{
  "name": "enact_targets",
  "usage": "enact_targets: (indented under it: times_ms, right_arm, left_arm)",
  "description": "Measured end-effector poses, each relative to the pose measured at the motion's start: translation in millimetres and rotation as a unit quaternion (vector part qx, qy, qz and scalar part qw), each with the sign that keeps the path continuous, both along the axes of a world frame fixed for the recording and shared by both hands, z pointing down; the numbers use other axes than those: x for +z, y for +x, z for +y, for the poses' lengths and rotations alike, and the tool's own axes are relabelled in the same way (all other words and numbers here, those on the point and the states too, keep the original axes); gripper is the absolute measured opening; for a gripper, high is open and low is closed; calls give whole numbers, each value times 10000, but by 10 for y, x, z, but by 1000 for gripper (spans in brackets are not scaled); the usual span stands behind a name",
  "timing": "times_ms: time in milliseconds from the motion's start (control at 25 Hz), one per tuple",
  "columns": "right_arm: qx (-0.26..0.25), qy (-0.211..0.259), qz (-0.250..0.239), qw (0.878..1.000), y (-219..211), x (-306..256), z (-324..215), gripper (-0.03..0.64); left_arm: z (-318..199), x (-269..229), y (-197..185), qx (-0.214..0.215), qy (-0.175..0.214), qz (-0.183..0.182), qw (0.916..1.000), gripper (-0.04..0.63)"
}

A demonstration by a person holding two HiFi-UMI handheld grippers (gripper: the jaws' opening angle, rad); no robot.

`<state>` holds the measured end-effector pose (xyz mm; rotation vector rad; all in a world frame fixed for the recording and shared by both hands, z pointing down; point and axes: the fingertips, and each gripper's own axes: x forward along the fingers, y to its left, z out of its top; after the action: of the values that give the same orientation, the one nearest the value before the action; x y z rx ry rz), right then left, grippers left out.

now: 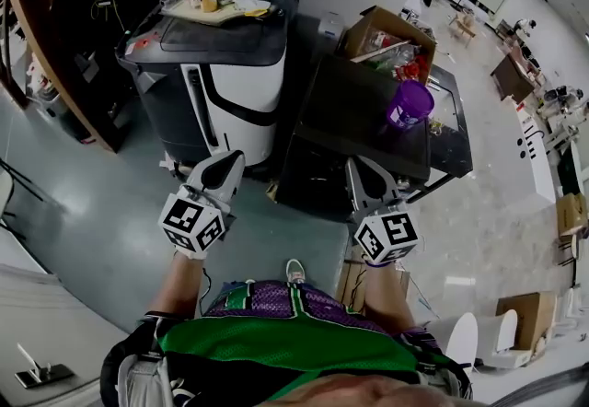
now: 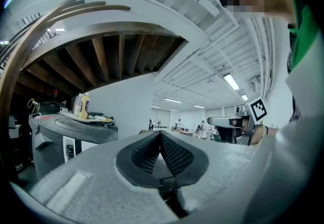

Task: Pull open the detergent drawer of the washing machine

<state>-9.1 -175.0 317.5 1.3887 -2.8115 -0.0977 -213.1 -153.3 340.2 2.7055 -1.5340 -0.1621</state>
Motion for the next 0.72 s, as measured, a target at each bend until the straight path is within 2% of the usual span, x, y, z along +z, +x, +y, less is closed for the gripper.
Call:
enact_targets:
  times_ms: [120,200,360,520,720]
  right_arm:
    - [-112,17,100,9999,90,-4,-156,2]
    - [-265,-27,172,9995,96,16,-248,130]
    - [-569,-174,-61,9982,91,84,-382,231]
    - [-832,-498,-385,9945,99,273,-498,255]
    - [-873,-1033,-886,9868,171,694,-739,255]
  left_arm:
    - [-82,-92,111,-70,50,-1,10000,17]
    - [-126,-151,193,-68,85,-65,9999,17]
    - [-250,-244,261,-126,134,-151,9997,17]
    - [-333,-185,370,-85,54,-136,9999,17]
    - [-412,-9,501,16,-169,-61,9998,17]
